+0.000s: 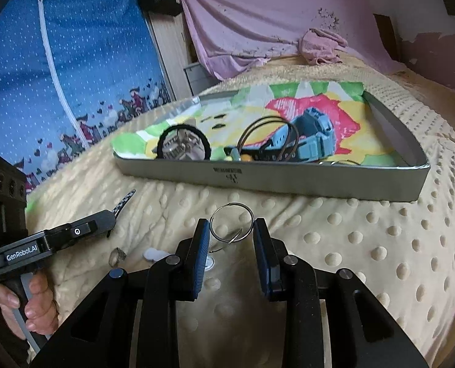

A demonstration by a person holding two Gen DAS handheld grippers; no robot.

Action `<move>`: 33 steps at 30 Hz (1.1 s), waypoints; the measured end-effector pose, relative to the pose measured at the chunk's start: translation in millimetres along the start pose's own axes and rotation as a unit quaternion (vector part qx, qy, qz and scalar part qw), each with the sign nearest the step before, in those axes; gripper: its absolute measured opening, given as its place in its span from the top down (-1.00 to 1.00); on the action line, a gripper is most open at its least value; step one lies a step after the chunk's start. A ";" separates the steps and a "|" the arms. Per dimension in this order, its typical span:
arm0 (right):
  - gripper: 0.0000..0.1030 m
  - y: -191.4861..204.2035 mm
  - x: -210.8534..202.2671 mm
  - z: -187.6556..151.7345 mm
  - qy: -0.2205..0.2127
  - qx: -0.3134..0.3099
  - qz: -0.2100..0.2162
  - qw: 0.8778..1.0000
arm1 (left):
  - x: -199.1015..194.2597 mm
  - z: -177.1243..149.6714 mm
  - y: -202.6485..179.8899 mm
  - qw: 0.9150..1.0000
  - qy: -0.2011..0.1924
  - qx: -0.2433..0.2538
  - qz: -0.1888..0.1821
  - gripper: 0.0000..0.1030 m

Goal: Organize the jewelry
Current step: 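Grasp the black beaded keychain with the left gripper while the right grasps the silver rings, then carry the keychain and silver rings into the tray while both grippers release them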

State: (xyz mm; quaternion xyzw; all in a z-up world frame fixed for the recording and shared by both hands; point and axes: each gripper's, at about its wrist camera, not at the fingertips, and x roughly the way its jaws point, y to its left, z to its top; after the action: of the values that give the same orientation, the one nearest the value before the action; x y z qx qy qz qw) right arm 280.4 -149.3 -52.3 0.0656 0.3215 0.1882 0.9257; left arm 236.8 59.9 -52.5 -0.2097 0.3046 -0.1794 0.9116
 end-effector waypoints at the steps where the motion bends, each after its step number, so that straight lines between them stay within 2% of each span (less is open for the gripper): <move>1: 0.50 0.0 -2.1 0.5 -0.007 0.001 0.002 1.000 | -0.8 -0.3 -2.2 1.000 -0.005 0.005 0.003 0.68; 8: 0.50 2.0 -11.0 3.5 -0.034 -0.001 0.008 0.999 | -4.9 5.8 -19.4 0.999 -0.024 0.040 0.025 0.68; 11: 0.50 -1.0 -19.6 7.4 -0.053 0.004 0.011 0.999 | -4.9 16.0 -32.3 0.998 -0.041 0.048 0.022 0.68; 16: 0.50 -10.8 -36.6 24.2 -0.085 0.007 0.006 0.996 | 12.0 38.1 -58.0 0.996 -0.053 0.067 0.016 0.68; 19: 0.50 -17.0 -43.5 39.3 -0.104 0.011 0.005 0.994 | 27.5 49.5 -68.2 0.996 -0.055 0.068 0.031 0.68; 25: 0.50 -37.5 -40.1 63.4 -0.120 0.003 -0.030 0.992 | 64.0 64.3 -81.7 0.995 -0.044 0.076 0.046 0.68; 28: 0.50 -51.4 -25.2 67.7 -0.102 0.012 -0.049 0.993 | 82.0 63.8 -86.9 0.994 -0.023 0.086 0.062 0.68; 33: 0.50 -61.8 -8.8 63.0 -0.083 0.027 -0.055 0.995 | 100.3 64.6 -88.0 0.993 0.005 0.089 0.080 0.68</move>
State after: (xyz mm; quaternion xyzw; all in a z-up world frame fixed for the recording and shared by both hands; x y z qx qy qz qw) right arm 332.0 -209.7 -12.8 0.0885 0.2512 0.1221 0.9561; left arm 335.2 -42.7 -10.4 -0.1017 0.3074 -0.1330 0.9367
